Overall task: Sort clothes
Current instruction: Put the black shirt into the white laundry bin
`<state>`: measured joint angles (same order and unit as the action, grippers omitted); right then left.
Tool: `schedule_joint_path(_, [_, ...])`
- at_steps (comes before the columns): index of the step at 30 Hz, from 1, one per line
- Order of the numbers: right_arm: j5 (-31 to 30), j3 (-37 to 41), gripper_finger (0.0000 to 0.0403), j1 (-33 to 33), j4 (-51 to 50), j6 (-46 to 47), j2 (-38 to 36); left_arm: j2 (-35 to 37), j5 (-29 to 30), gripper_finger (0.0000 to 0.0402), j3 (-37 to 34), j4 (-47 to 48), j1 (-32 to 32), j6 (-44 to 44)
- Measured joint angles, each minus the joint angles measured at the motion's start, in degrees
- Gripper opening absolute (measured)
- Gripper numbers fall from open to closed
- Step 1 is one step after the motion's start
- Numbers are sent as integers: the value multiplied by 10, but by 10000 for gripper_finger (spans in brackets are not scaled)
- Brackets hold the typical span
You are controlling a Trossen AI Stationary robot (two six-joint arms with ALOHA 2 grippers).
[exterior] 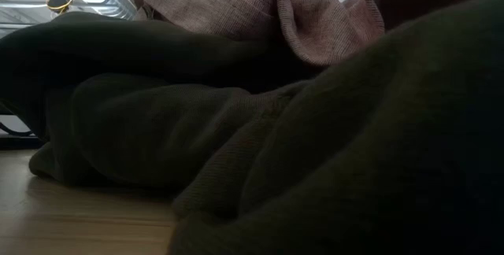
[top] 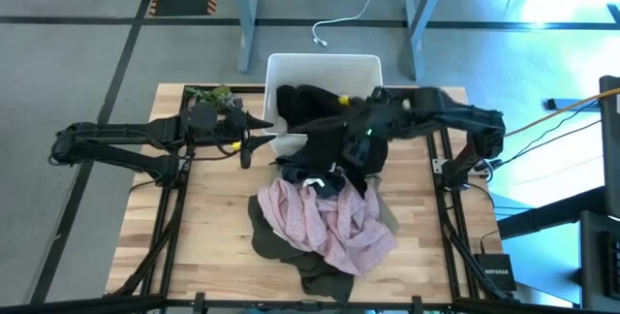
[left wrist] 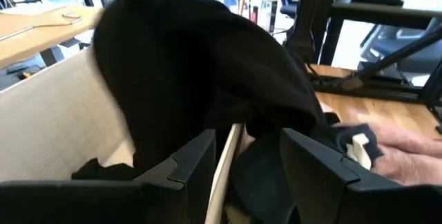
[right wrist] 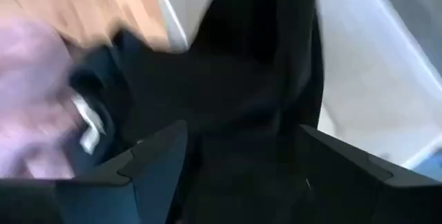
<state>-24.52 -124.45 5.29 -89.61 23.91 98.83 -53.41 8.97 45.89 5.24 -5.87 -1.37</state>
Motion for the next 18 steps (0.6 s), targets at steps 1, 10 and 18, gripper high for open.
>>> schedule_joint_path(1, [-11,22,289,7,-4,14,0,0,0,157,0,1,0,1])
schedule_joint_path(10, [-36,266,289,55,-5,58,-29,2,0,157,0,-23,0,-1])
schedule_joint_path(18, [-100,374,289,71,4,78,-30,2,0,157,0,-61,0,-14])
